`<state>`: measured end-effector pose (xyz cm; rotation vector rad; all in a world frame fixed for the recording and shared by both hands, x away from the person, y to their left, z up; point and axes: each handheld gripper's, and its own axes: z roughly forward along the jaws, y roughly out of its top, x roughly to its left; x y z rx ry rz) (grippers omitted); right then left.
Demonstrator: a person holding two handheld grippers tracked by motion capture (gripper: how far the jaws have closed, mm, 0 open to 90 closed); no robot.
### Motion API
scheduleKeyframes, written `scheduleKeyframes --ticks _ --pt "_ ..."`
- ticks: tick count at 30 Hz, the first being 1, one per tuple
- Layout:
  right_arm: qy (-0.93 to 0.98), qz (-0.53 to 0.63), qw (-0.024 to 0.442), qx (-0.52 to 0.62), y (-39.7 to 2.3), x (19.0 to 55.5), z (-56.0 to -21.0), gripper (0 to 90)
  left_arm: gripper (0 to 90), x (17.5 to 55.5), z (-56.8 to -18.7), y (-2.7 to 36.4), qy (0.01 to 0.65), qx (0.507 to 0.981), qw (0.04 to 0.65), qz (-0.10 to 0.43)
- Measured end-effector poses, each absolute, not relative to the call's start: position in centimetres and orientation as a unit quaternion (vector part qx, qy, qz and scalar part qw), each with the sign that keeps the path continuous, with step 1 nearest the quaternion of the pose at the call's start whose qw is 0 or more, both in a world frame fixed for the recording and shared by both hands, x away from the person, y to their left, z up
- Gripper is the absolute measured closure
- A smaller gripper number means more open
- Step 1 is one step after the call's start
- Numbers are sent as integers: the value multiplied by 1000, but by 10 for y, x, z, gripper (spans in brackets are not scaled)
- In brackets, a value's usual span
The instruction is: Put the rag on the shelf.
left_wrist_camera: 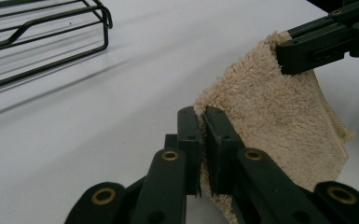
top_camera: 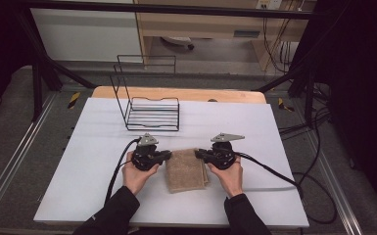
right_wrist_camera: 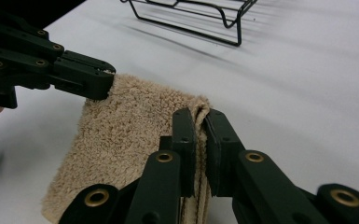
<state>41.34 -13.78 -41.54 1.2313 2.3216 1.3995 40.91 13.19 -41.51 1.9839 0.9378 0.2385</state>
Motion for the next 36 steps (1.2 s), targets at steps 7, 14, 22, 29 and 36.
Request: scheduleKeyframes --ticks 7,14,22,29,36 --pt "767 488 93 407 -141 405 -408 835 851 403 -403 133 367 799 465 104" --pt "760 503 111 396 -141 398 -398 835 851 398 -395 134 355 798 471 120" --pt "753 517 123 387 -142 394 -388 836 852 395 -383 137 345 795 482 129" --pt "746 531 132 379 -139 389 -378 836 852 393 -374 141 338 791 491 137" --pt "743 536 141 375 -135 388 -373 836 852 394 -368 144 337 790 492 145"
